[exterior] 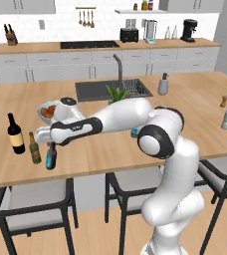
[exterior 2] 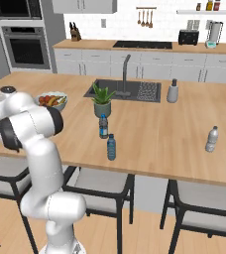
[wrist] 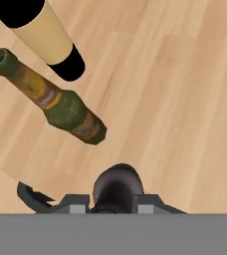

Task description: Move the plastic bottles in the middle to the plastics group, and the glass bottles in the middle to the glass group.

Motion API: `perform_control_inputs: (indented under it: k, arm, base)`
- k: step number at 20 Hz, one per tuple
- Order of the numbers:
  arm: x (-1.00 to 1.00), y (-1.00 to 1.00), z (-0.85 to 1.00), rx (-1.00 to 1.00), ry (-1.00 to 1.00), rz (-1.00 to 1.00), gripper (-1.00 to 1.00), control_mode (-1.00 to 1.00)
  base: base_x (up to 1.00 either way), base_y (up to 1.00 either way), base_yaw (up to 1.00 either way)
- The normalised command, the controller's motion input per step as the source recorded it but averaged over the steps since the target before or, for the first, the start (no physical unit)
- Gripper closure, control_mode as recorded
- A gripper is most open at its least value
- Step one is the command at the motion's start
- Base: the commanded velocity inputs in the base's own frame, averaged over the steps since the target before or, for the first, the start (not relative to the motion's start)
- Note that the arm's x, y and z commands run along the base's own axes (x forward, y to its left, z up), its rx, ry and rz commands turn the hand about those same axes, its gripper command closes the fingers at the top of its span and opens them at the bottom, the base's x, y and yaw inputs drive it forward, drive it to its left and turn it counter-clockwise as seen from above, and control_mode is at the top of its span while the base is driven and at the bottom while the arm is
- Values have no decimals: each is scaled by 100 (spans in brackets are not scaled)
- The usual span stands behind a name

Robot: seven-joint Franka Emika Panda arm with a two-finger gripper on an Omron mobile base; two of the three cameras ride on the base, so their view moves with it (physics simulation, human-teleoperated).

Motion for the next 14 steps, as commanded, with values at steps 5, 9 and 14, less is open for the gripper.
perform_control_inputs:
  k: [5, 9, 14]
  arm:
    - [13, 26, -19, 0, 0, 0, 100, -100]
    - [0, 13, -34, -2, 1, 0, 100, -100]
    - [0, -6, -24, -3, 1, 1, 100, -100]
  base:
    - [0, 0, 0]
    - [0, 0, 0]
    - [0, 0, 0]
